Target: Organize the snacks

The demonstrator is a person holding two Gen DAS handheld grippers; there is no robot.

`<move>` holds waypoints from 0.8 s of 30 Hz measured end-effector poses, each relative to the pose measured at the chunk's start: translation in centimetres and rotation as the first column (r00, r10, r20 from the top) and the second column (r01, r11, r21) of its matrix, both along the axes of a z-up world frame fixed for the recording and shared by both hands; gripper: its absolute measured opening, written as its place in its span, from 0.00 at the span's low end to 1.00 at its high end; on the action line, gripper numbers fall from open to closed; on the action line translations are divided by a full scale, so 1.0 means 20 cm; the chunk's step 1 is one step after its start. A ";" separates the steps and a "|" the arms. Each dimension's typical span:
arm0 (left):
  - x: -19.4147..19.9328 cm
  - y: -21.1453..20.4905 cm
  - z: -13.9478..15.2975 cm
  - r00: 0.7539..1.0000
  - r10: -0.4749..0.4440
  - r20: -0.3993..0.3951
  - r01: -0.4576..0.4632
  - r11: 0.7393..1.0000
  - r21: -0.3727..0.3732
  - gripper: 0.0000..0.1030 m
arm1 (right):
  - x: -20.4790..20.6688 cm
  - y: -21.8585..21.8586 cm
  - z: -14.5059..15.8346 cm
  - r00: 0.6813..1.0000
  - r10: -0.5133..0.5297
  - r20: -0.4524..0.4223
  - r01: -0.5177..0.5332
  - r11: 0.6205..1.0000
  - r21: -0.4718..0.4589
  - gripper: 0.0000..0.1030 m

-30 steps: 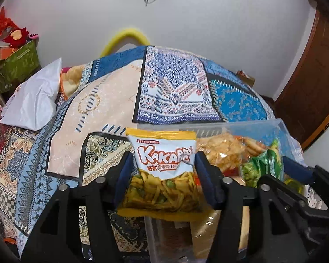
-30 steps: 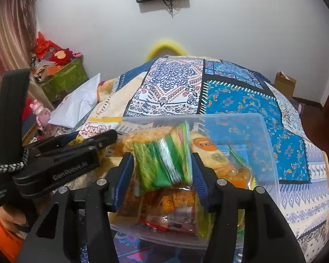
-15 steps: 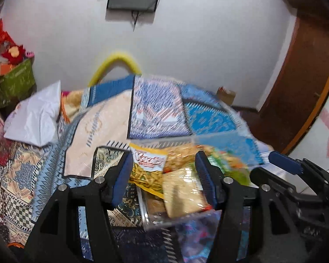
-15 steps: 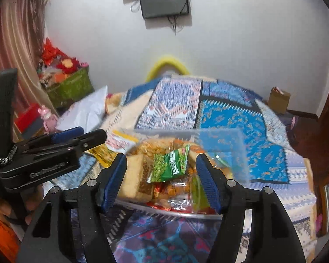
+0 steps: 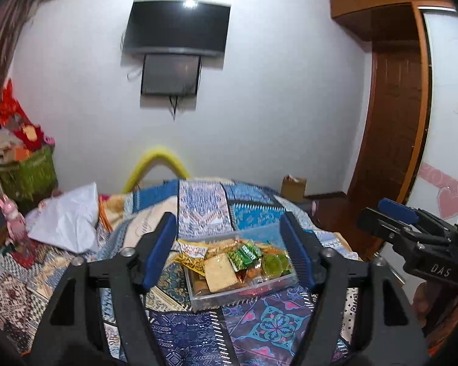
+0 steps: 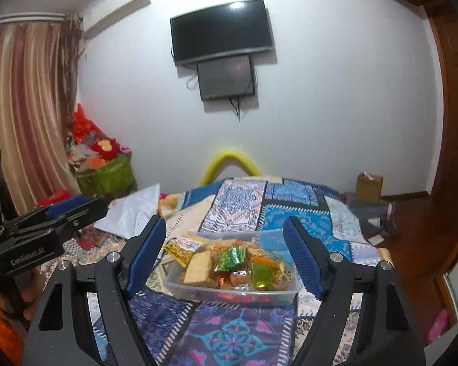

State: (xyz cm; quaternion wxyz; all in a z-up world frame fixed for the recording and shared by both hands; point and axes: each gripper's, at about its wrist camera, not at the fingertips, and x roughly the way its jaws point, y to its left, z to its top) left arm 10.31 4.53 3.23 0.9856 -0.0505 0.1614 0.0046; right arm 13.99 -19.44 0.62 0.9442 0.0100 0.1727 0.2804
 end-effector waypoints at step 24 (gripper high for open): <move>-0.25 -0.14 0.01 0.998 -0.006 0.059 0.005 1.000 0.021 0.93 | -0.21 -0.09 -0.02 0.994 -0.047 0.097 0.050 0.998 -0.033 1.00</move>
